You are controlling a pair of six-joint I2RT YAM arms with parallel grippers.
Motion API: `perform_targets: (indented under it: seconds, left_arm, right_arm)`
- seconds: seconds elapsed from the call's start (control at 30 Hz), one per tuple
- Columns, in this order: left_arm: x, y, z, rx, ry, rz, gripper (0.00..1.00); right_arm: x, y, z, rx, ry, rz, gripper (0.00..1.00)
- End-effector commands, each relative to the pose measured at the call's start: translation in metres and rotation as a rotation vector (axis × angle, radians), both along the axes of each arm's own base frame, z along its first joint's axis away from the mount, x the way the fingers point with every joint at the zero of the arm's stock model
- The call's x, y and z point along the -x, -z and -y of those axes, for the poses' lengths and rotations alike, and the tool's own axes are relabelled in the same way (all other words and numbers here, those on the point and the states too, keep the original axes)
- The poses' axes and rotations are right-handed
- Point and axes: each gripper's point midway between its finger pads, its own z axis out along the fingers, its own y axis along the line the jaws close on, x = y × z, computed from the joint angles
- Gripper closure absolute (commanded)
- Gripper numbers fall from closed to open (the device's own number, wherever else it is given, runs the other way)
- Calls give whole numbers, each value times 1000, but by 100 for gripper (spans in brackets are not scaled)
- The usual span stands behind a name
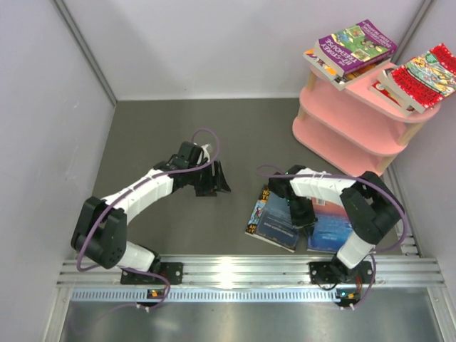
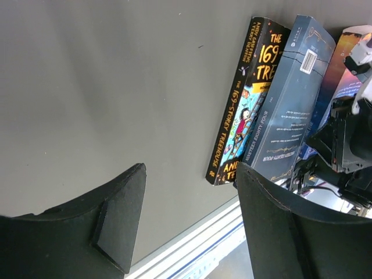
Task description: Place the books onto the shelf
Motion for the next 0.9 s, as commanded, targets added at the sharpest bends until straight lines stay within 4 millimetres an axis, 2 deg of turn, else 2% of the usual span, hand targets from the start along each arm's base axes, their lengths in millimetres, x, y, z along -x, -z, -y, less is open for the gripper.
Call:
perform_targets:
  seconds: [0.0, 0.07, 0.1, 0.13, 0.2, 0.23, 0.27, 0.3, 0.33, 0.37, 0.43, 0.47, 0.5, 0.57, 0.6, 0.67, 0.7, 0.73, 0.77, 0.87]
  left_arm:
    - [-5, -3, 2, 9, 11, 18, 32]
    - [-7, -4, 2, 1, 11, 23, 32]
    - [-9, -6, 2, 0, 9, 29, 32]
    - [-10, -6, 2, 0, 8, 29, 32]
    - [-12, -7, 2, 4, 10, 29, 32]
    - [-12, -8, 3, 5, 16, 29, 32]
    - [-14, -10, 4, 4, 20, 33, 32]
    - [-15, -11, 5, 7, 23, 34, 32]
    - [-14, -11, 7, 14, 33, 29, 32]
    - [-14, -12, 8, 20, 38, 29, 32]
    - [-15, -17, 16, 59, 72, 30, 31]
    - [-13, -16, 18, 65, 84, 21, 31]
    - [-14, -17, 21, 75, 93, 19, 31]
    - [-13, -21, 26, 101, 123, 18, 30]
    - [-15, -24, 30, 113, 139, 26, 30]
    - [-13, -26, 36, 126, 170, 26, 30]
    - [-13, -26, 41, 134, 186, 19, 30]
    - [-10, -26, 46, 137, 208, 22, 30]
    - [-10, -27, 50, 140, 219, 24, 30]
    - [-7, -23, 62, 138, 252, 14, 30]
  right_arm:
    - [-70, -4, -112, -404, -66, 269, 100]
    - [-90, -36, -149, -546, -57, 356, 100]
    - [-100, -63, -177, -673, -39, 389, 100]
    - [-113, -81, -197, -764, -32, 442, 100]
    - [-126, -117, -225, -886, -25, 482, 100]
    - [-131, -123, -228, -891, -26, 496, 100]
    - [-133, -120, -225, -861, -23, 483, 100]
    - [-135, -120, -223, -848, -19, 481, 94]
    - [-139, -114, -214, -819, 2, 475, 70]
    - [-137, -105, -205, -792, 21, 451, 37]
    - [-124, -74, -171, -704, 101, 389, 18]
    - [-129, -80, -166, -710, 117, 409, 15]
    - [-120, -67, -148, -661, 154, 388, 13]
    - [-118, -70, -119, -620, 210, 419, 7]
    - [-107, -61, -100, -554, 233, 403, 5]
    - [-103, -62, -77, -520, 275, 418, 2]
    - [-94, -54, -68, -497, 282, 396, 1]
    - [-90, -54, -63, -493, 296, 398, 1]
    - [-82, -44, -58, -473, 307, 374, 0]
    - [-72, -29, -57, -476, 328, 347, 0]
